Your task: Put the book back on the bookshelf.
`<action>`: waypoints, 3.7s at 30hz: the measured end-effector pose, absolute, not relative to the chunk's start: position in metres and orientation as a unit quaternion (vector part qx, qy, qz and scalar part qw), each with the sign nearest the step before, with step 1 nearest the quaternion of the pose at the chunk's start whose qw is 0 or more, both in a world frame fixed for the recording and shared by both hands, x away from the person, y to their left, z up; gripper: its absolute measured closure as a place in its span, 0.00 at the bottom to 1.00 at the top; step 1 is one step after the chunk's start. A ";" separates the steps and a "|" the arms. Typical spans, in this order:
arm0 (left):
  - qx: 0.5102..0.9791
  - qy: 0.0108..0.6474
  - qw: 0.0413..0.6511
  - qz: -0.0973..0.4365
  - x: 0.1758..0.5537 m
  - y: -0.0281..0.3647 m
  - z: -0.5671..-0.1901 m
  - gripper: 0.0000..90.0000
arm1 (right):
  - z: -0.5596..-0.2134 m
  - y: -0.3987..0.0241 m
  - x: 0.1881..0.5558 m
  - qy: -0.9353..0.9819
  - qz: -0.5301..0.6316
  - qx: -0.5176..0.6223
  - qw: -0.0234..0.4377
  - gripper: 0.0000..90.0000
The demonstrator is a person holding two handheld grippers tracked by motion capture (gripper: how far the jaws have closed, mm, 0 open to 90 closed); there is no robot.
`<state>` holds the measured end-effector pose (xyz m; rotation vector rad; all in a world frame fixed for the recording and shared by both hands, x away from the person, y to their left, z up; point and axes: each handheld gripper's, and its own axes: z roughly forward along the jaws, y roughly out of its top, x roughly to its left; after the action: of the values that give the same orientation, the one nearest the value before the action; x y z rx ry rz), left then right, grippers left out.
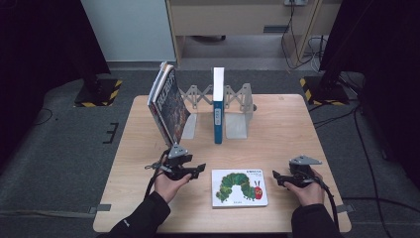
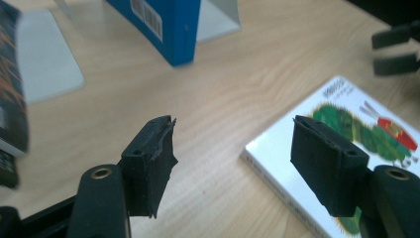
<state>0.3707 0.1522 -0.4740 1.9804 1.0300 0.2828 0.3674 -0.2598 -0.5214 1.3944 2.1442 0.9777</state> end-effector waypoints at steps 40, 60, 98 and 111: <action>0.829 0.394 0.392 0.059 0.367 0.114 -0.527 0.24 | -0.520 -0.212 0.342 0.767 0.418 0.480 0.085 0.36; 0.822 0.380 0.418 0.076 0.362 0.112 -0.536 0.10 | -0.525 -0.205 0.344 0.774 0.407 0.481 0.061 0.38; 0.836 0.361 0.413 0.035 0.350 0.100 -0.530 0.23 | -0.523 -0.212 0.345 0.748 0.433 0.502 0.035 0.37; 0.833 0.363 0.416 0.028 0.350 0.100 -0.530 0.20 | -0.514 -0.214 0.344 0.735 0.457 0.499 0.037 0.37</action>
<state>0.3502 0.0998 -0.5301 2.0926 0.9116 0.0695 0.3442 -0.2136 -0.5140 1.5329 2.2563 1.4038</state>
